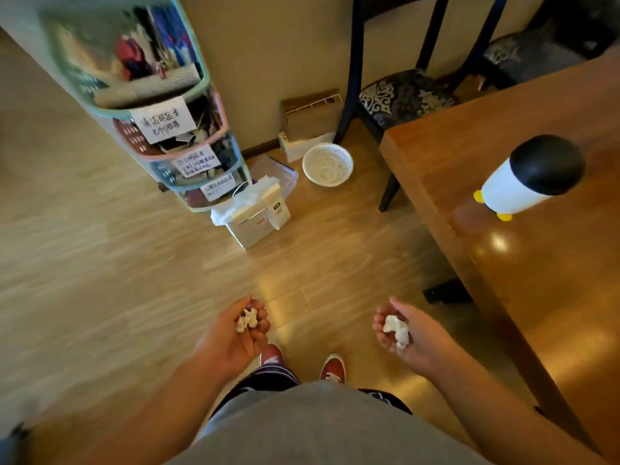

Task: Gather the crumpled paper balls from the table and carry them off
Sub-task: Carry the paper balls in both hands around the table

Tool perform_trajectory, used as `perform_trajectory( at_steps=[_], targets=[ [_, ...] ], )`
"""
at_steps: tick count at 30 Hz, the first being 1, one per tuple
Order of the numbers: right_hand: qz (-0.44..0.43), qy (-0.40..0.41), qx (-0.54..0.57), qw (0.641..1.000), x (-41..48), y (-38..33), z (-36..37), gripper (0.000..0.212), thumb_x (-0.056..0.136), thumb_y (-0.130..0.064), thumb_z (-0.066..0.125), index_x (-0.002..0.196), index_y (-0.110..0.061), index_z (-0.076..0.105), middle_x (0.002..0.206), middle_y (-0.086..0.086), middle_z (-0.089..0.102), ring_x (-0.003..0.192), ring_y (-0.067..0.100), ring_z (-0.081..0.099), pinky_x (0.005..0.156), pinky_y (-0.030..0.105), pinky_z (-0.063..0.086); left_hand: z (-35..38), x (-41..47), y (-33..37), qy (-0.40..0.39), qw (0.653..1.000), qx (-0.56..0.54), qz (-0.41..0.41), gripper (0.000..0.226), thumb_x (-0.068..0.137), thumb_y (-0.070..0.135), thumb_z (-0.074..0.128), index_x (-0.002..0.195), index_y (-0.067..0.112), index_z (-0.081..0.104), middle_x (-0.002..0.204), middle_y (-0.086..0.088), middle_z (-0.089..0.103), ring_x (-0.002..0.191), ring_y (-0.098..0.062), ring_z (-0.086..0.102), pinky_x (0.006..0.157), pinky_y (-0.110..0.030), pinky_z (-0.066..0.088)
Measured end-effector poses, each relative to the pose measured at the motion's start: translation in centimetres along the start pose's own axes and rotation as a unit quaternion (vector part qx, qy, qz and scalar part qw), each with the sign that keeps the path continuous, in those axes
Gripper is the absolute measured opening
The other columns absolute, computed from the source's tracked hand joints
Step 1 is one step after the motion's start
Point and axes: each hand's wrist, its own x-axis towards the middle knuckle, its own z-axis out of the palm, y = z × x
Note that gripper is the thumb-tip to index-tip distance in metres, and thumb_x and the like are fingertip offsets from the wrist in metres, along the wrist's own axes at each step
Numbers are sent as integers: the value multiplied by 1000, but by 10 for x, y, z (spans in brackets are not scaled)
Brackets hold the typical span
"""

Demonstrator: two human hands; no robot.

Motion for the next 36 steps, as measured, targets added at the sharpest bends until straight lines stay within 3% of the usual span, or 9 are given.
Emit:
perform_trajectory(
  at_steps=[3,7,15,18,26,29,36],
  targets=[
    [-3,-12,16,1000,21,-34,25,27,94,-30,58,82,-7,65,68,10,67,62,19,65,63,31,51,18,27,33,9,1000,17,-14,37,90,30,51,60,14,64,57,1,58,44,-11,56,39,-14,42],
    [-14,12,53,998,46,-79,50,27,94,-32,58,82,-8,65,67,9,68,57,17,66,49,27,54,59,73,91,-6,997,73,-39,33,91,30,53,64,13,64,57,0,59,44,-11,57,40,-15,41],
    [-62,98,206,972,49,-125,33,27,94,-30,57,84,-6,64,67,10,67,62,19,65,57,30,52,194,149,167,-93,958,254,-95,32,93,31,53,69,14,65,59,0,62,47,-11,59,42,-16,43],
    [-84,122,288,946,39,-124,10,27,93,-29,56,83,-5,63,66,9,65,57,18,64,49,26,54,256,164,161,-132,935,308,-118,37,94,31,50,64,14,64,56,-1,59,45,-11,58,40,-16,41],
    [-97,188,413,886,21,-119,-56,28,94,-31,55,79,-8,62,62,7,66,54,16,65,52,24,55,383,190,101,-207,877,399,-170,31,87,35,57,64,16,67,60,2,61,51,-9,60,44,-17,43],
    [-113,195,418,880,21,-136,-89,29,94,-32,54,82,-7,62,64,8,67,56,17,66,51,25,56,422,195,79,-225,874,399,-165,25,79,36,61,65,17,67,61,3,61,52,-8,60,46,-19,43],
    [-212,178,357,892,16,-243,-169,35,94,-39,54,85,-8,67,72,9,69,65,18,67,54,27,56,487,195,46,-231,892,363,-137,29,87,35,56,69,15,66,63,2,61,55,-10,58,47,-19,44]
  ],
)
